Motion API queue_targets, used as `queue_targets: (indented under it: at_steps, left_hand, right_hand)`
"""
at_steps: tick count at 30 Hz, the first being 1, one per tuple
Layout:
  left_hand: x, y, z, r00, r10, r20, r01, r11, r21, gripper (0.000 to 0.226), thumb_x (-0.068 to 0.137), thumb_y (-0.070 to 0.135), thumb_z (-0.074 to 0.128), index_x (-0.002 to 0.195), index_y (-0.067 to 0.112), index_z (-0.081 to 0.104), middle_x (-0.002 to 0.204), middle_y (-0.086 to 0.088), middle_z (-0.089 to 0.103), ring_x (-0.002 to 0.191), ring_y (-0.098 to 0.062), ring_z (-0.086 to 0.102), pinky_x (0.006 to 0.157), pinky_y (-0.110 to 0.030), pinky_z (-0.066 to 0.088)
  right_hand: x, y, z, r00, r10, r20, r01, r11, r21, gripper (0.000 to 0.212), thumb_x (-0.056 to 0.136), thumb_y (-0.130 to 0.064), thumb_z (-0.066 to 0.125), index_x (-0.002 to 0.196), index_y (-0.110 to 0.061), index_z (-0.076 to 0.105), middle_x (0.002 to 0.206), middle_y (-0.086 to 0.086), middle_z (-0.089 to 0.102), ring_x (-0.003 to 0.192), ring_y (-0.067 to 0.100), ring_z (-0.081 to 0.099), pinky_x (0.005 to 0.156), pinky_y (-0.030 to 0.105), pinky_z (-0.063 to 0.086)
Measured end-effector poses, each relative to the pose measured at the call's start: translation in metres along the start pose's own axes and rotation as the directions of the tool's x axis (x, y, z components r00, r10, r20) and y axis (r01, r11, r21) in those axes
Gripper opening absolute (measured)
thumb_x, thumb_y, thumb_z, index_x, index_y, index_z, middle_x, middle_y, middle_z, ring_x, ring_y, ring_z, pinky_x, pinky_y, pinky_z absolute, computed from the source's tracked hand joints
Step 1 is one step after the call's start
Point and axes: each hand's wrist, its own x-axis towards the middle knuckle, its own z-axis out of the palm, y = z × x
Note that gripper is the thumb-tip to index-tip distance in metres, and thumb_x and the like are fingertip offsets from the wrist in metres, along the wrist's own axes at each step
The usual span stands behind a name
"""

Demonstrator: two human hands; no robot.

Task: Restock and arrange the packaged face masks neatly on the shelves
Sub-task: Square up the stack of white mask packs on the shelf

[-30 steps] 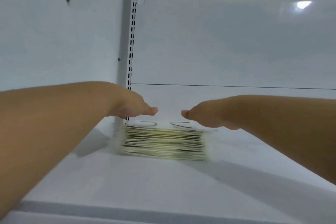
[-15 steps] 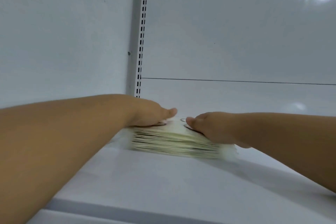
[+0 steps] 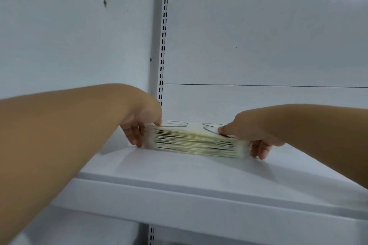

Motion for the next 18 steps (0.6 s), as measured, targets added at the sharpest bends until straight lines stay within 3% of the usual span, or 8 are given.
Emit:
queue_targets:
  at_steps: [4, 8, 11, 14, 16, 18]
  left_hand:
    - [-0.01, -0.002, 0.007, 1.0, 0.016, -0.02, -0.019, 0.988, -0.15, 0.017, 0.105, 0.019, 0.047, 0.1, 0.004, 0.054, 0.098, -0.02, 0.059, 0.064, -0.029, 0.06, 0.059, -0.036, 0.055]
    - [-0.026, -0.017, 0.005, 0.997, 0.068, 0.035, -0.048, 0.911, -0.409, 0.007, 0.1, 0.006, 0.056, 0.098, 0.001, 0.06, 0.094, -0.017, 0.067, 0.072, -0.029, 0.065, 0.071, -0.038, 0.057]
    - [-0.036, -0.029, 0.003, 0.989, 0.139, 0.054, -0.081, 0.806, -0.586, 0.009, 0.096, 0.0, 0.059, 0.092, -0.001, 0.067, 0.083, -0.013, 0.073, 0.075, -0.027, 0.071, 0.079, -0.038, 0.057]
    - [-0.039, -0.035, 0.008, 0.986, 0.165, 0.015, -0.118, 0.761, -0.638, 0.024, 0.092, -0.006, 0.062, 0.069, 0.0, 0.068, 0.068, -0.011, 0.07, 0.064, -0.025, 0.07, 0.083, -0.039, 0.058]
    - [-0.041, -0.037, 0.008, 0.983, 0.183, -0.008, -0.141, 0.733, -0.665, 0.016, 0.088, -0.011, 0.064, 0.075, -0.001, 0.066, 0.074, -0.014, 0.071, 0.065, -0.028, 0.071, 0.076, -0.041, 0.062]
    - [-0.045, -0.039, 0.007, 0.975, 0.222, 0.007, -0.156, 0.709, -0.688, 0.012, 0.083, -0.013, 0.066, 0.091, -0.003, 0.067, 0.094, -0.019, 0.073, 0.081, -0.03, 0.071, 0.067, -0.039, 0.063]
  right_hand:
    - [-0.009, 0.001, 0.0, 1.0, 0.019, 0.011, -0.021, 0.984, 0.178, 0.041, 0.092, -0.041, 0.067, 0.11, -0.006, 0.054, 0.088, 0.016, 0.05, 0.05, 0.025, 0.051, 0.056, 0.034, 0.052]
    - [-0.021, 0.004, -0.003, 1.0, 0.003, 0.031, -0.013, 0.943, 0.333, 0.042, 0.086, -0.031, 0.078, 0.113, -0.006, 0.058, 0.095, 0.016, 0.052, 0.059, 0.028, 0.052, 0.056, 0.033, 0.051]
    - [-0.028, 0.011, -0.005, 0.997, -0.021, 0.078, -0.016, 0.897, 0.441, 0.046, 0.079, -0.026, 0.084, 0.115, -0.005, 0.065, 0.096, 0.015, 0.057, 0.063, 0.029, 0.053, 0.061, 0.034, 0.05]
    - [-0.034, 0.016, -0.006, 0.995, -0.044, 0.09, -0.009, 0.854, 0.52, 0.05, 0.074, -0.022, 0.087, 0.117, -0.006, 0.067, 0.1, 0.014, 0.06, 0.07, 0.03, 0.057, 0.062, 0.034, 0.051]
    - [-0.036, 0.019, -0.007, 0.992, -0.055, 0.118, -0.021, 0.829, 0.559, 0.051, 0.071, -0.019, 0.088, 0.116, -0.007, 0.068, 0.096, 0.012, 0.066, 0.068, 0.027, 0.062, 0.062, 0.032, 0.052]
    - [-0.037, 0.024, -0.009, 0.988, -0.057, 0.144, -0.036, 0.821, 0.57, 0.056, 0.065, -0.021, 0.09, 0.115, -0.008, 0.069, 0.081, 0.009, 0.068, 0.058, 0.023, 0.059, 0.06, 0.031, 0.049]
